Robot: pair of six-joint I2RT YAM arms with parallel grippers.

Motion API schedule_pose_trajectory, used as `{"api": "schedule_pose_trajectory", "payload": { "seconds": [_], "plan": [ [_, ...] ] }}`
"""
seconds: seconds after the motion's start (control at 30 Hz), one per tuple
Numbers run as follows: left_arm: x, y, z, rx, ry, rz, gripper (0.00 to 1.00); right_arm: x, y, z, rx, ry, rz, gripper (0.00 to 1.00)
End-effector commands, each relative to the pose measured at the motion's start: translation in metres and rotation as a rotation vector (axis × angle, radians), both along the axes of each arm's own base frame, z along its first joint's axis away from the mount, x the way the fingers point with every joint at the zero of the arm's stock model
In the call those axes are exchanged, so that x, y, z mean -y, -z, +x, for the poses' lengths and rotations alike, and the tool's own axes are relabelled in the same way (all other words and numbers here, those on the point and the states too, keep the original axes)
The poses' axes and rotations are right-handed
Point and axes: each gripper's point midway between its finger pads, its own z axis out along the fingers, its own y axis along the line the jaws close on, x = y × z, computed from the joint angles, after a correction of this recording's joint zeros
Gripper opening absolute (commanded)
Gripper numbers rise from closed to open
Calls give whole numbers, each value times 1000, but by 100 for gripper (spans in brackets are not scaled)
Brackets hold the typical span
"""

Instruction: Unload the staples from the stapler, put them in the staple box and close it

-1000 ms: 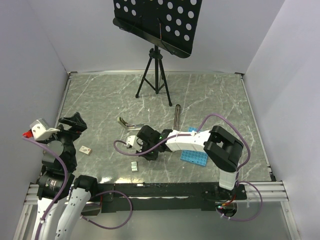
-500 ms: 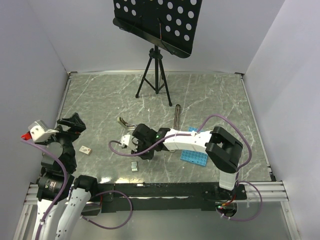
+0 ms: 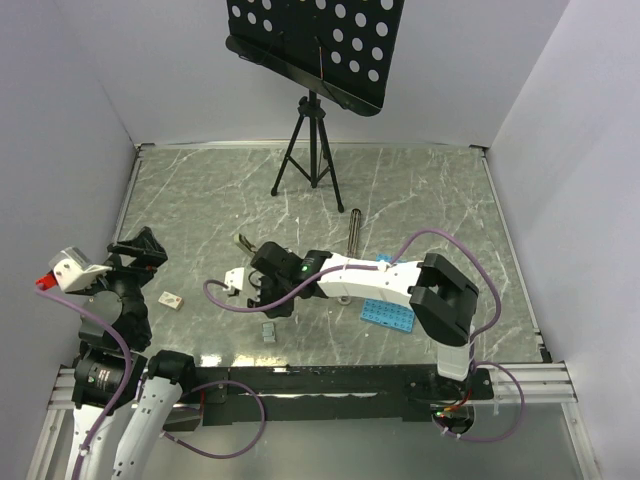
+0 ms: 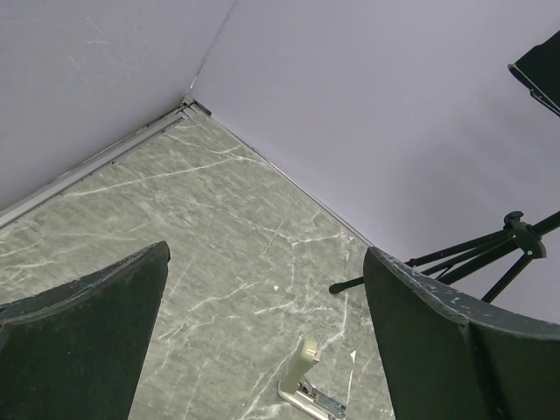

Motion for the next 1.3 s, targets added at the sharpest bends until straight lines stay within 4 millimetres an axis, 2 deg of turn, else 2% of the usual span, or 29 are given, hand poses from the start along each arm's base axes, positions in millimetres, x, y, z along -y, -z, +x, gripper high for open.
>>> {"api": "schedule_pose_trajectory", "payload": {
  "seconds": [0.0, 0.53, 0.73, 1.27],
  "plan": [
    [-5, -9, -3, 40, -26, -18, 97, -14, -4, -5, -6, -58, 10, 10],
    [-4, -8, -1, 30, -21, -10, 97, -30, 6, -13, -27, -105, 14, 11],
    [-3, -8, 0, 33, -18, -10, 97, -29, 14, -14, -28, -109, -3, 10],
    [-3, -8, 1, 29, -16, -5, 97, -32, 21, -12, -25, -120, -17, 11]
  ]
}}
